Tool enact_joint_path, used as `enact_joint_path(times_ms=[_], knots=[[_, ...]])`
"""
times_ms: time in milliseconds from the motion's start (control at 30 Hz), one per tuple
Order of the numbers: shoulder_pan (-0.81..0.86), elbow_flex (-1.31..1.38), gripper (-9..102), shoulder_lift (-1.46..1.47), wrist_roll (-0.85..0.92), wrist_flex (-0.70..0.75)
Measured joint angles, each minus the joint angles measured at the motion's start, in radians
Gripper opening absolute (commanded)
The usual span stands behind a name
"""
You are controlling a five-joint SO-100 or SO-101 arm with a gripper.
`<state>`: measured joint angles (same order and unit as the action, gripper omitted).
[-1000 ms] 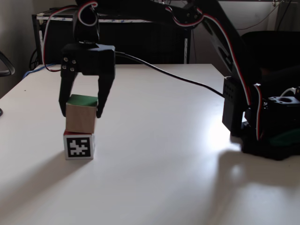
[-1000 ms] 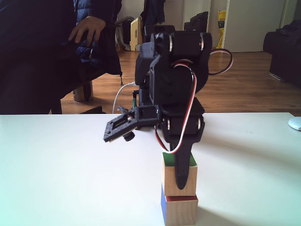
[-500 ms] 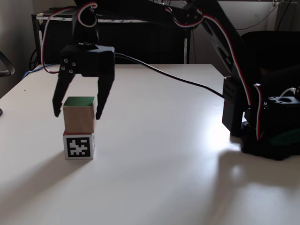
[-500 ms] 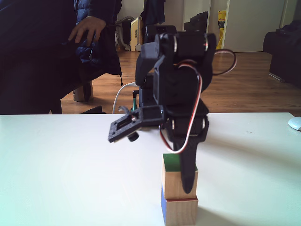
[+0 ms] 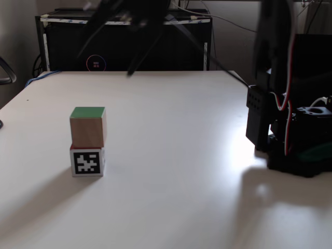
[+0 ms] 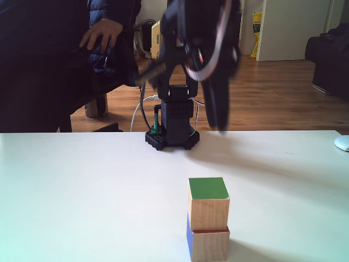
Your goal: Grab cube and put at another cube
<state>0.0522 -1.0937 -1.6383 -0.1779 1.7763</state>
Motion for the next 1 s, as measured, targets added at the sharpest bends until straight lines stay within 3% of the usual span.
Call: enact_joint_path(times_ms=[233, 400, 667, 1000], knots=[[0.041, -0.732, 18, -0.799, 0.1, -0.327], [0.115, -1.172, 11, -1.25, 0.129, -0.451], [0.135, -1.578, 3, -1.603, 0.176, -0.512], [0.187, -1.809, 0, -1.646, 0.196, -0.512]])
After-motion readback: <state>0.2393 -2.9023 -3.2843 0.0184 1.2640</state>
